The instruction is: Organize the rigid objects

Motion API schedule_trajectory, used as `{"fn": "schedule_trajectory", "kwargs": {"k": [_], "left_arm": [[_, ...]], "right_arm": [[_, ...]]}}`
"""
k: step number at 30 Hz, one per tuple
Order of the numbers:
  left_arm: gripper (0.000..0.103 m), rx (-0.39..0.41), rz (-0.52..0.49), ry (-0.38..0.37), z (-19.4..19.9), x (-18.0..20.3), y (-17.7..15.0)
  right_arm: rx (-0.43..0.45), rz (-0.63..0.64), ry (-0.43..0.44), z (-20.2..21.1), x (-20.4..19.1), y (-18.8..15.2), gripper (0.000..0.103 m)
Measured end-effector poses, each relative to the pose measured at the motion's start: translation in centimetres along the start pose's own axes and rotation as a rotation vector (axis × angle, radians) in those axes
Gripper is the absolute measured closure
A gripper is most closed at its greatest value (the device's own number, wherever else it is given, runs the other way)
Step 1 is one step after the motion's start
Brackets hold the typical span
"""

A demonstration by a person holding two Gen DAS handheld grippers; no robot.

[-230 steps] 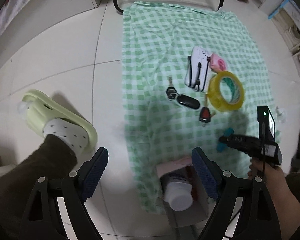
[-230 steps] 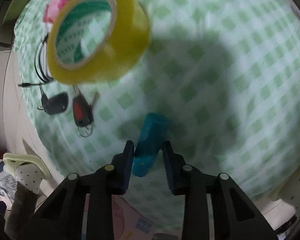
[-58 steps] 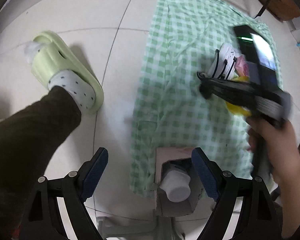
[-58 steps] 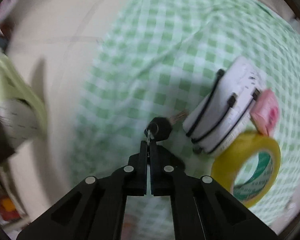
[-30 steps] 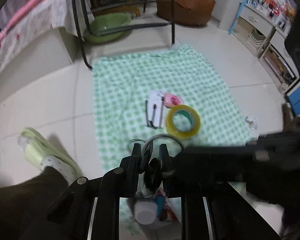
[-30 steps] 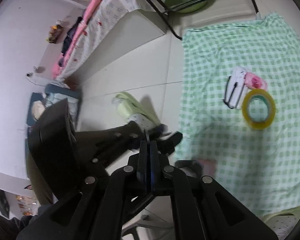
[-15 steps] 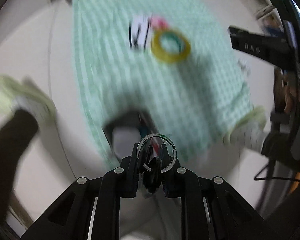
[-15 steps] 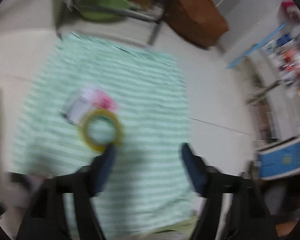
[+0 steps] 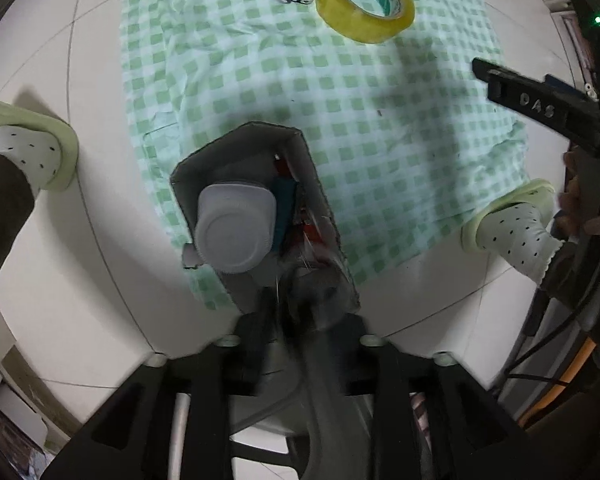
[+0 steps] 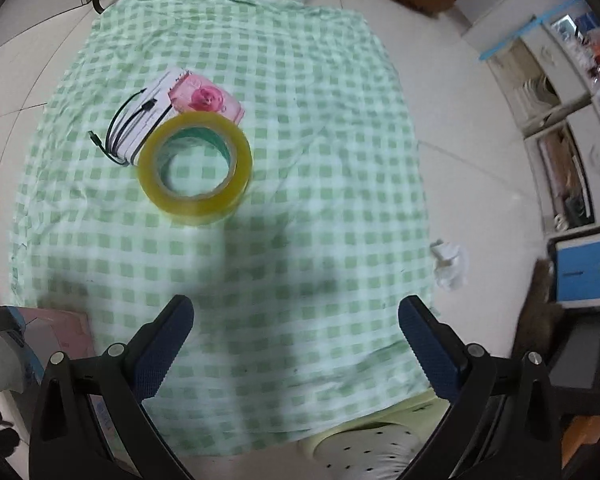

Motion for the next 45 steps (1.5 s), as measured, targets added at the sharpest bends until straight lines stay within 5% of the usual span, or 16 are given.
{"fn": "schedule_trajectory", "kwargs": {"k": [2,10,13,15,19,24,30,31,33,35,39,45], "left_arm": [[0.018,0.018,0.007,-0.011,0.3,0.3,0.8],[0.017,0.143,0.126,0.023,2.2,-1.3,3.4],[0.017,0.162,0.204,0.02,2.7,-4.4,6.2],[0.017,0.183,0.249,0.001,2.8,-5.5,7.0],[0.017,0.238,0.331,-0.012,4.3,-8.1,8.1],[0.017,0.247,0.366,-0.05,5.1,-9.2,8.1],[0.017,0.207,0.408,-0.083,4.5,-10.4,8.2],[0.017,0.201,0.418,-0.098,4.4,-10.6,8.2],[0.017,0.202,0.419,-0.104,4.4,-10.6,8.5],[0.017,0.212,0.412,-0.088,4.5,-10.8,8.7],[0.017,0.23,0.424,-0.074,4.9,-10.8,8.3],[0.017,0.235,0.389,-0.034,4.6,-10.6,7.8]], "right_arm": [[-0.031,0.016,0.053,-1.3,-0.7,-0.4,0.0],[-0.135,0.089,0.08,-4.6,-1.6,-1.7,0.002],[-0.129,0.114,0.095,-4.8,-2.1,-0.6,0.027],[-0.114,0.096,0.184,-4.6,-2.9,0.7,0.044],[-0.073,0.134,0.352,-4.4,-6.2,4.1,0.045],[-0.05,0.183,0.394,-5.4,-10.1,8.8,0.045],[-0.083,0.27,0.304,-8.5,-14.5,13.4,0.045],[-0.093,0.288,0.3,-8.8,-15.2,13.8,0.048],[-0.144,0.325,0.338,-9.5,-16.7,13.9,0.094],[-0.176,0.351,0.311,-9.7,-16.9,13.6,0.095],[-0.151,0.23,0.414,-7.3,-14.5,12.9,0.095],[-0.08,-0.106,0.757,0.0,-8.7,10.8,0.095]]}}
Point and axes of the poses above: each gripper's, at about its wrist camera, not at the fingertips, and z roughly against the way its jaws point, x to its right, y to its top, the point moved 6 cm from there along -z, roughly the way its jaws point, and after that the axes turned 4 degrees about y, right-handed, at the moved point
